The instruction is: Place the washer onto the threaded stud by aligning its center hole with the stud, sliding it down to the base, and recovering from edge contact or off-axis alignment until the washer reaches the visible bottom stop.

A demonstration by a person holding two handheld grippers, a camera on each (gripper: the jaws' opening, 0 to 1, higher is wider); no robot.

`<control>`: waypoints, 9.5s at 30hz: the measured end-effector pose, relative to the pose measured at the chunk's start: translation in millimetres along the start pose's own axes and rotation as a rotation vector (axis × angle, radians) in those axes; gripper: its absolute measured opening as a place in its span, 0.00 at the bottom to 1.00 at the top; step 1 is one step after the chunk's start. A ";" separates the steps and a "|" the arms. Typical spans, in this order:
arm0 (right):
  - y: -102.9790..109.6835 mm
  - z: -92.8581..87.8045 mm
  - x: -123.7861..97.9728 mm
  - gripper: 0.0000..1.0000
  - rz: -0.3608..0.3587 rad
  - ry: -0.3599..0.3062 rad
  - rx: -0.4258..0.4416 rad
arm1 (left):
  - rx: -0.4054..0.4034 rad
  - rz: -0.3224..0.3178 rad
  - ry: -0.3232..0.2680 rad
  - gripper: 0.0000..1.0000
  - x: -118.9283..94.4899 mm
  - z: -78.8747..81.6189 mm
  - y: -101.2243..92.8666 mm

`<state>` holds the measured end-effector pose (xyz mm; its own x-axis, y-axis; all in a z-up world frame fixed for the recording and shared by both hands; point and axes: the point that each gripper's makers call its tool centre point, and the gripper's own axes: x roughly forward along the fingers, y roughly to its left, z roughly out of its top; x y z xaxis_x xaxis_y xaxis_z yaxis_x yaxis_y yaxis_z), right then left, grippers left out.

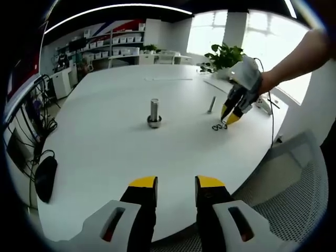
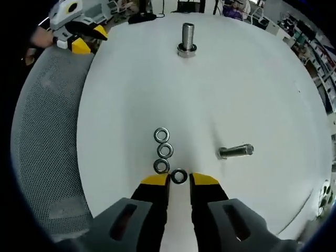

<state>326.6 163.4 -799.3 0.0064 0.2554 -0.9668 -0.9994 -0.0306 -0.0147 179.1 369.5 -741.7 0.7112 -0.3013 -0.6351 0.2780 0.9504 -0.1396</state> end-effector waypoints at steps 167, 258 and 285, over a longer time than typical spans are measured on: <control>-56.9 37.8 -39.0 0.14 -0.111 -0.091 0.052 | -0.014 0.008 -0.023 0.24 -1.8 3.7 3.2; 21.7 5.4 -17.2 0.29 -0.108 -0.081 0.382 | -0.038 -0.024 -0.022 0.25 -1.7 3.3 -0.3; 17.4 9.6 2.4 0.20 -0.104 -0.019 0.383 | -0.037 -0.062 -0.064 0.25 -2.9 10.3 -6.9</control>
<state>308.9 172.8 -799.4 0.1115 0.2557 -0.9603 -0.9334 0.3585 -0.0129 181.7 363.0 -731.1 0.7333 -0.3632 -0.5747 0.3000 0.9315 -0.2058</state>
